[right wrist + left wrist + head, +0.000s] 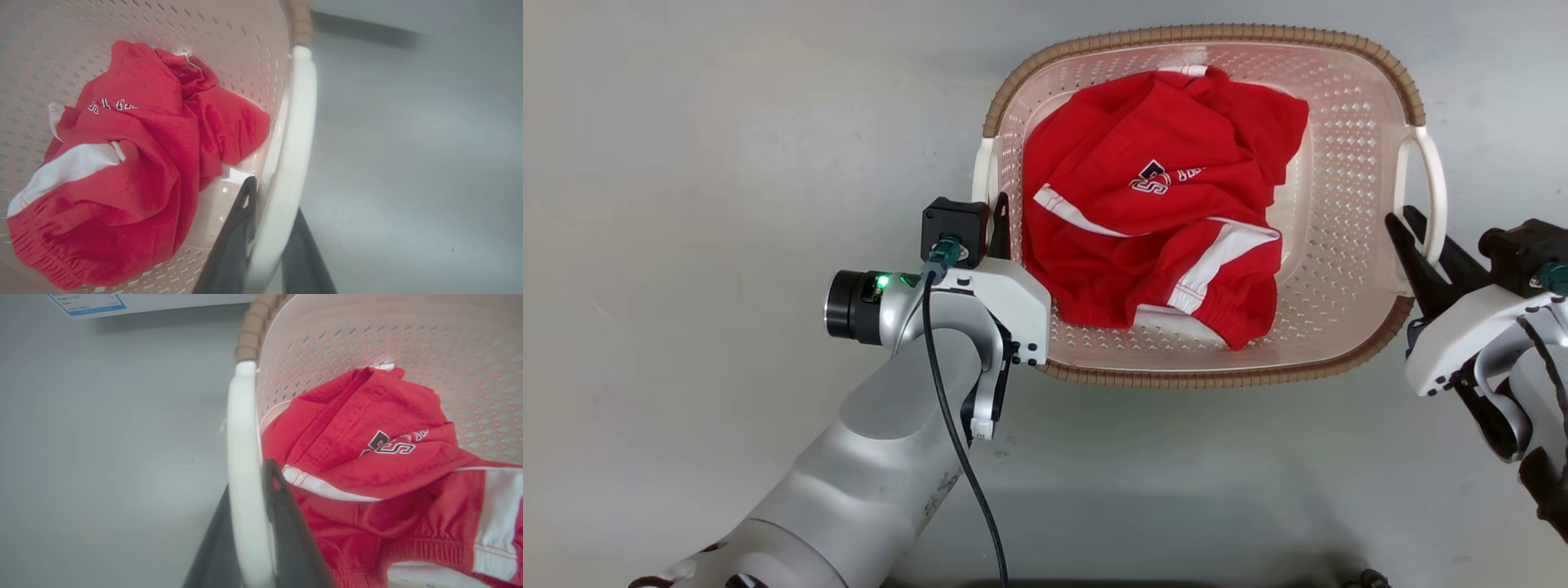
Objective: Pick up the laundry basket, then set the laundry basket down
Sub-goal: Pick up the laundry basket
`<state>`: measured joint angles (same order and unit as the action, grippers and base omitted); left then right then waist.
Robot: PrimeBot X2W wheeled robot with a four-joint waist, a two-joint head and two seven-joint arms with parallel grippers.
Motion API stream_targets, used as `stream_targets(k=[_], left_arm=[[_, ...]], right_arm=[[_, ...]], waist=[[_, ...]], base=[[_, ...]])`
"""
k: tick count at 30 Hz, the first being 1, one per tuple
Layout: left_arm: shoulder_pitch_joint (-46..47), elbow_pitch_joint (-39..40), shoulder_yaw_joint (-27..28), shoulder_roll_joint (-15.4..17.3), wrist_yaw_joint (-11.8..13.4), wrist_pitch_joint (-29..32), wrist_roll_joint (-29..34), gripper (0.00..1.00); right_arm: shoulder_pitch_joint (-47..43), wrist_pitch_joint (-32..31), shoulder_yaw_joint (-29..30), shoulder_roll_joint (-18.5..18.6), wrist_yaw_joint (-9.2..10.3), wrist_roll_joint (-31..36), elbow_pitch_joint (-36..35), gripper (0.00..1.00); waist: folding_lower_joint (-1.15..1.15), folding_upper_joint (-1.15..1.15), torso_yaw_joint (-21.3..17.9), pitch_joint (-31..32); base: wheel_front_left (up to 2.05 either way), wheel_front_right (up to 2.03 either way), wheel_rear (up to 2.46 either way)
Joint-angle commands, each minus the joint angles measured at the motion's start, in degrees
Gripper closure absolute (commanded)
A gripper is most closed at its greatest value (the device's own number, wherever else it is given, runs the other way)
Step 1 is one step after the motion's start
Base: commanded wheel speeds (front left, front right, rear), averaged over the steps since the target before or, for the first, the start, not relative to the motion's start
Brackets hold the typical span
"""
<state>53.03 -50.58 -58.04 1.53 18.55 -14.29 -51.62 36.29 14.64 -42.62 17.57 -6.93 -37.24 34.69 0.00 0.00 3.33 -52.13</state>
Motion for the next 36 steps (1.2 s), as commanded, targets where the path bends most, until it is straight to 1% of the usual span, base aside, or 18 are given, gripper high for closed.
stream_targets(k=[1, 7, 9, 13, 23, 30, 36], left_arm=[[-0.9, 0.1, 0.4, 1.3, -0.7, -0.7, -0.3, 1.0], [-2.3, -2.1, -0.3, 1.3, -2.0, -0.7, -1.9, 1.0], [-3.2, -3.7, -1.5, 1.3, -3.1, -0.7, -3.3, 1.0], [-4.0, -6.2, -3.8, 1.3, -4.4, -0.2, -6.1, 1.0], [-6.3, -9.4, -8.8, 1.3, -6.9, 3.9, -11.2, 1.0], [-7.4, -12.1, -10.7, 1.3, -8.7, 6.7, -13.5, 1.0], [-9.6, -14.8, -11.7, 1.3, -10.8, 10.3, -15.1, 1.0]], right_arm=[[-2.1, 0.4, -2.7, 0.8, -0.56, -0.3, 0.4, 1.0], [-1.3, 0.4, -5.9, 0.0, -0.56, -2.7, 2.4, 1.0], [-1.0, 0.4, -7.2, -0.5, -0.56, -4.3, 3.7, 1.0], [-0.1, 0.4, -9.5, -1.4, -0.56, -7.3, 6.7, 1.0], [0.6, 0.3, -16.3, -3.4, -0.56, -14.2, 13.6, 1.0], [1.4, -1.7, -20.5, -4.6, -0.56, -20.2, 16.7, 1.0], [0.9, -5.2, -23.9, -6.1, -0.56, -24.3, 18.7, 1.0]], waist=[[0.0, 0.0, -0.6, 1.6], [0.0, 0.0, -1.8, 5.4], [0.0, 0.0, -2.3, 7.4], [0.0, 0.0, -3.1, 11.3], [0.0, 0.0, -3.9, 21.3], [0.0, 0.0, -4.4, 28.1], [0.0, 0.0, -5.1, 34.9]], base=[[0.0, 0.0, 0.0], [0.0, 0.0, 0.0], [0.0, 0.0, 0.0], [0.0, 0.0, 0.0], [0.0, 0.0, 0.0], [0.0, 0.0, 0.0], [0.0, 0.0, 0.0]])
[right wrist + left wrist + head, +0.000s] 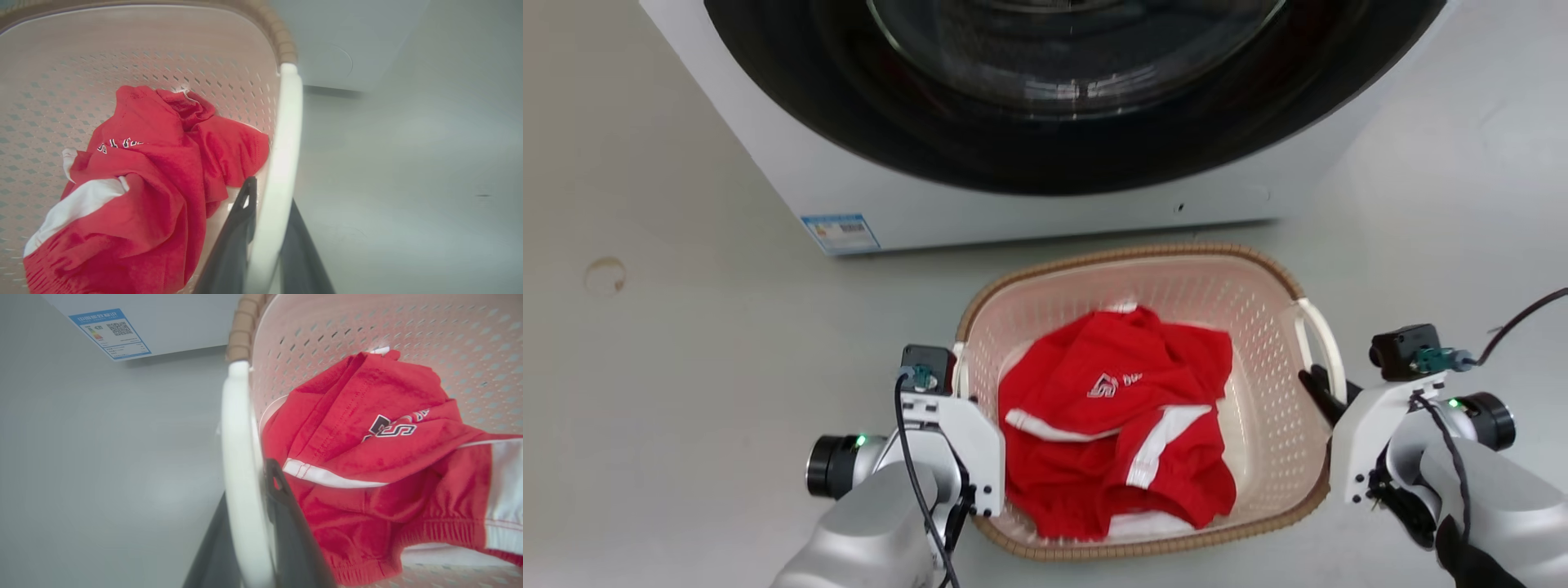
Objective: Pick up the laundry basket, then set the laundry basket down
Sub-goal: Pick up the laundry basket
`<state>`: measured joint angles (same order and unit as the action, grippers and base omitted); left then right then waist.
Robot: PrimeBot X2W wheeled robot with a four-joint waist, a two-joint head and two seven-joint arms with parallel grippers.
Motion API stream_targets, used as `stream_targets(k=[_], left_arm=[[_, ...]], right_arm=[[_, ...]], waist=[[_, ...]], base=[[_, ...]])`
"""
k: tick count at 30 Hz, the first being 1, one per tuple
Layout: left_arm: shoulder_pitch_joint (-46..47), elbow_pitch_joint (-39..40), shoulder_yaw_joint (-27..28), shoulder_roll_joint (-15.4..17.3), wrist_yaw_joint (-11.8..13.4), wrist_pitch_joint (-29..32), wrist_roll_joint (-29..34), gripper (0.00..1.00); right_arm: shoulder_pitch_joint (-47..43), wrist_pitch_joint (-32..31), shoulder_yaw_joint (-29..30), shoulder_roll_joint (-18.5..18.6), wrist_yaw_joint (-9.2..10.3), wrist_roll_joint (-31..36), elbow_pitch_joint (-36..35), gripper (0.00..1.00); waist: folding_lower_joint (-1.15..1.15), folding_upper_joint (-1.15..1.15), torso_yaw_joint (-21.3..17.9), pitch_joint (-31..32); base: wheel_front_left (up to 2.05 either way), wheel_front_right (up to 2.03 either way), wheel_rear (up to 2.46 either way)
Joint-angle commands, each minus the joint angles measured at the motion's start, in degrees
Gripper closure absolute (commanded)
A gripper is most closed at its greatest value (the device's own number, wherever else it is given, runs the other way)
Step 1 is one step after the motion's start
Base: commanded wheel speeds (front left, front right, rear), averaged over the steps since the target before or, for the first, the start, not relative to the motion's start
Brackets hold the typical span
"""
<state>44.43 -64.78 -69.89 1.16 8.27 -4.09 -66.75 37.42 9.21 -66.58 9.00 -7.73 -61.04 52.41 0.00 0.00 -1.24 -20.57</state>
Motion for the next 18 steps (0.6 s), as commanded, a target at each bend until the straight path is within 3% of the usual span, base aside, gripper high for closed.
stream_targets(k=[1, 10, 18], left_arm=[[-1.3, -1.0, 0.1, 1.7, -1.0, 0.7, -0.3, 1.0], [-4.6, -5.4, -0.2, 1.8, -5.1, 3.6, -1.9, 1.0], [-6.8, -7.4, -0.1, 2.5, -7.4, 5.8, -2.9, 1.0]], right_arm=[[-0.4, -0.5, -0.6, 2.1, 0.24, -1.1, 1.3, 1.0], [-1.1, -7.3, -4.0, -0.9, 0.24, -5.4, 3.0, 1.0], [-2.4, -10.6, -5.3, -2.5, 0.24, -6.8, 4.5, 1.0]], waist=[[0.0, 0.0, -0.7, 4.4], [0.0, 0.0, -2.5, 13.5], [0.0, 0.0, -3.1, 18.9]], base=[[0.0, 0.0, 0.0], [0.0, 0.0, 0.0], [0.0, 0.0, 0.0]])
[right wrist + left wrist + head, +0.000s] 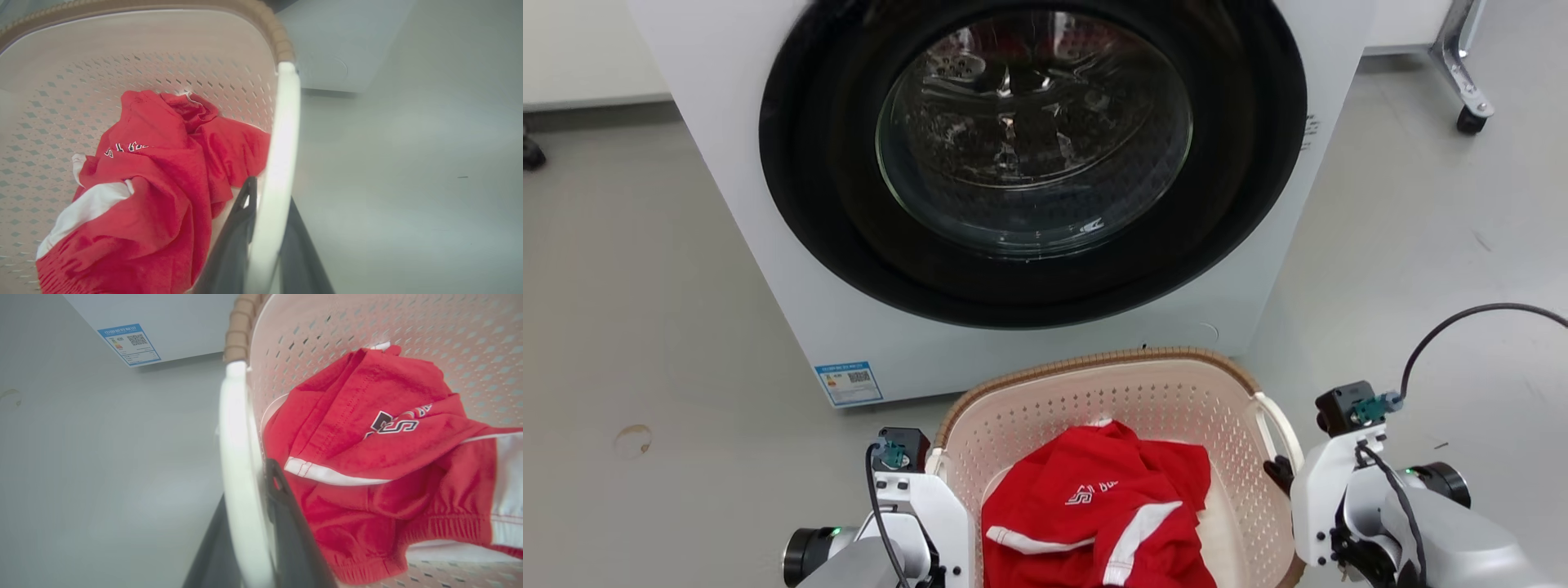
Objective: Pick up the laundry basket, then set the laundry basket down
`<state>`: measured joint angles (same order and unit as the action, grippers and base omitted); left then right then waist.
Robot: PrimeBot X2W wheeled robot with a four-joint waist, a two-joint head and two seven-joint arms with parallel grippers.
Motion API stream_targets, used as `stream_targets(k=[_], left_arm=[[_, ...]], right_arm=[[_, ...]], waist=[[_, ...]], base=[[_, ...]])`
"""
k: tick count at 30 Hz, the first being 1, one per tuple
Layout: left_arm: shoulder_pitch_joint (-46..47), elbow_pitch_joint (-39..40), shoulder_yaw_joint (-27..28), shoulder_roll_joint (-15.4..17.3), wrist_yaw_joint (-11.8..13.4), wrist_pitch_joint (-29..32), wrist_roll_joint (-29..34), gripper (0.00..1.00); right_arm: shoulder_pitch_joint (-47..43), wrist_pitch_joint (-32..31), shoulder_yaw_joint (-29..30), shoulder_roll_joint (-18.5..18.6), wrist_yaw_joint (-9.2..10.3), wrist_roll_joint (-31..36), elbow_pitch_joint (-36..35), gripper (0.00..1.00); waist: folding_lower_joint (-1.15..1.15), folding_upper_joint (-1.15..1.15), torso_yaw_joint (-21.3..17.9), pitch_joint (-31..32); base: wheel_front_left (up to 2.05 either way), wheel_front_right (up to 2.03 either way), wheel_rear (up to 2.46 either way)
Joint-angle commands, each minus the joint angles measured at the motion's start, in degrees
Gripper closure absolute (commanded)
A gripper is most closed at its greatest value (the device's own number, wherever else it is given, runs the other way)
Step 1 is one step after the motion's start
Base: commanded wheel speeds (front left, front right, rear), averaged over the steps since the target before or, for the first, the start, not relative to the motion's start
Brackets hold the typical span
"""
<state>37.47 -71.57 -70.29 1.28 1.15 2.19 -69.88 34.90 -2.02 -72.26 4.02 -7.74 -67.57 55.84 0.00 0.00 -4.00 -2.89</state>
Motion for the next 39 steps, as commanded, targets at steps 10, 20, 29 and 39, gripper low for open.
stream_targets(k=[10, 20, 29, 39], left_arm=[[0.1, -1.5, -0.5, 2.6, -1.8, 3.3, 1.2, 1.0], [0.6, -1.9, -0.9, 2.3, -2.2, 3.5, 1.8, 1.0], [0.3, -2.1, -0.7, 2.2, -2.4, 3.7, 1.3, 1.0], [0.4, -2.2, -0.7, 2.2, -2.2, 3.7, 1.3, 1.0]], right_arm=[[-1.7, -1.7, -0.3, 1.1, 0.25, -2.3, 2.2, 1.0], [-2.9, -2.7, -0.7, 0.1, 0.25, -2.9, 1.8, 1.0], [-2.5, -2.6, -0.9, 0.3, 0.25, -3.0, 1.7, 1.0], [-2.5, -2.5, -1.0, 0.3, 0.25, -3.1, 1.8, 1.0]], waist=[[0.0, 0.0, 0.0, 4.0], [0.0, 0.0, -0.1, 4.5], [0.0, 0.0, -0.2, 4.4], [0.0, 0.0, -0.2, 4.3]], base=[[0.0, 0.0, 0.0], [0.0, 0.0, 0.0], [0.0, 0.0, 0.0], [0.0, 0.0, 0.0]])
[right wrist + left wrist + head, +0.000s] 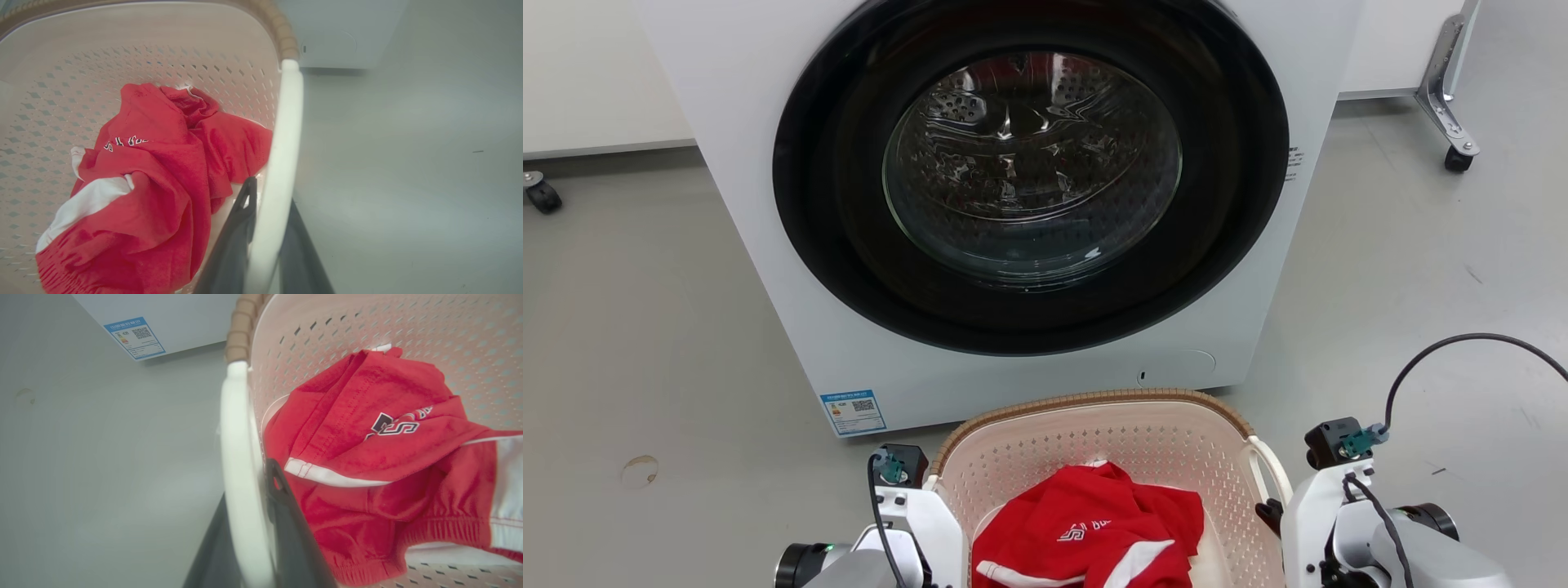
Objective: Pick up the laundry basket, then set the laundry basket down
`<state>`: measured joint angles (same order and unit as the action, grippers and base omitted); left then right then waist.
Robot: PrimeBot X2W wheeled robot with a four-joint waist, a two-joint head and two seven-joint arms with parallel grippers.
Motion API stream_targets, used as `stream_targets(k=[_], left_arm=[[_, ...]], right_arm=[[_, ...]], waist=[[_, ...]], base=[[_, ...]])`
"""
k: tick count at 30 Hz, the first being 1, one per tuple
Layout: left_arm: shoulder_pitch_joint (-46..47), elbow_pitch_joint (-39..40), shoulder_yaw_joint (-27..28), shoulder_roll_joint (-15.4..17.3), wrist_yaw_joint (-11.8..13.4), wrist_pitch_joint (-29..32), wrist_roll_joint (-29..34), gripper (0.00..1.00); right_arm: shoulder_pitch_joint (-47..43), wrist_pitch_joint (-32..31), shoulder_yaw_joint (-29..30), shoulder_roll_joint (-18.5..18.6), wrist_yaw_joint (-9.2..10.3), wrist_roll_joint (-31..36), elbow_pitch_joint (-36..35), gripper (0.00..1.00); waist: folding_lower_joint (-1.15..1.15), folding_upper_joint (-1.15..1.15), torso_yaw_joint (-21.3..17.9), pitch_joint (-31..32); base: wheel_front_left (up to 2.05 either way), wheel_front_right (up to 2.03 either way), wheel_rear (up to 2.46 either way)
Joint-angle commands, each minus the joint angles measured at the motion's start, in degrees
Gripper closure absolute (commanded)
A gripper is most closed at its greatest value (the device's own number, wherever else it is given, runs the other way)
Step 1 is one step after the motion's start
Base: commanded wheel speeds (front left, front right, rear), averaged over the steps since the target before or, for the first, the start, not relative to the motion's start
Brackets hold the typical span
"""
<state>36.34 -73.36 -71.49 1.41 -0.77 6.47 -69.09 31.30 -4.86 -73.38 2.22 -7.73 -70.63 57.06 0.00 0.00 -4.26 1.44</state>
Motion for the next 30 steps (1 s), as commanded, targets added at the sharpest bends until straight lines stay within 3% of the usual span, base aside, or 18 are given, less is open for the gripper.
stream_targets(k=[1, 18, 30], left_arm=[[1.6, -0.4, 0.5, 2.0, -0.3, -0.5, 0.5, 1.0], [2.9, -0.5, 0.6, 2.2, 0.1, -2.5, 0.8, 1.0], [7.2, -0.4, 0.3, 1.8, 3.1, -5.8, 2.2, 1.0]], right_arm=[[1.1, 0.3, 0.1, 2.1, 0.24, -0.1, 0.6, 1.0], [1.7, 1.6, 0.1, 2.3, 0.24, -0.2, 0.2, 1.0], [4.3, 6.4, 0.0, 5.1, 0.24, -0.5, -2.2, 1.0]], waist=[[0.0, 0.0, 0.0, 0.0], [0.0, 0.0, 0.0, -1.3], [0.0, 0.0, 0.6, -9.0]], base=[[0.0, 0.0, 0.0], [0.0, 0.0, 0.0], [0.0, 0.0, 0.0]])
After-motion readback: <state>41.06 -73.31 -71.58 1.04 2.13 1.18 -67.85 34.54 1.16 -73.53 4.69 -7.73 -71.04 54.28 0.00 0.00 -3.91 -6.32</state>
